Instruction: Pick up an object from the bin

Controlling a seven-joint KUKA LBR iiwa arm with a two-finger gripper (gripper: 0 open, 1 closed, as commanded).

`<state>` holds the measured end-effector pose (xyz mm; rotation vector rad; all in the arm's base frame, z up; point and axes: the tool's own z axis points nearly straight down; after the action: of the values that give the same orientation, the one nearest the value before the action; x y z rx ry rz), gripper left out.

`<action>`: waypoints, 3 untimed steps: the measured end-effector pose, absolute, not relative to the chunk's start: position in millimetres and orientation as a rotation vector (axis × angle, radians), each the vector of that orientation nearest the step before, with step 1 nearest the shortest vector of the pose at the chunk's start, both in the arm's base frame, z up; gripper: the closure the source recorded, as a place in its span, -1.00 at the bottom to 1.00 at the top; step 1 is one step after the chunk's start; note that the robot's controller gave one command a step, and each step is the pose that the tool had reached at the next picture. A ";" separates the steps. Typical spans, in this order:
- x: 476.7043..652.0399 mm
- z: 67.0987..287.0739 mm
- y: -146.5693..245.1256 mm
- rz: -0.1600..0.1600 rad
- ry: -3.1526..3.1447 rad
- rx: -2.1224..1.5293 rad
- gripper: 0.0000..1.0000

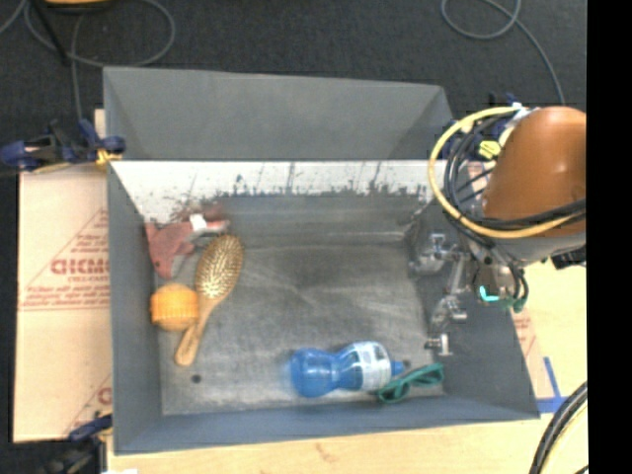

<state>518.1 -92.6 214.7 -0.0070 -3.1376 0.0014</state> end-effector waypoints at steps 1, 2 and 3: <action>519.7 218.7 -92.2 0.003 -3.145 -0.002 -1.00; 499.9 165.3 -80.0 0.004 -3.150 0.044 -1.00; 486.1 130.6 -69.4 -0.003 -3.138 0.029 -1.00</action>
Offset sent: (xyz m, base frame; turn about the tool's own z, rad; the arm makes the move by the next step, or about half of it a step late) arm -0.0402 0.0267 -0.1049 -0.0706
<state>486.1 -69.4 130.6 0.0292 -3.1381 -0.0026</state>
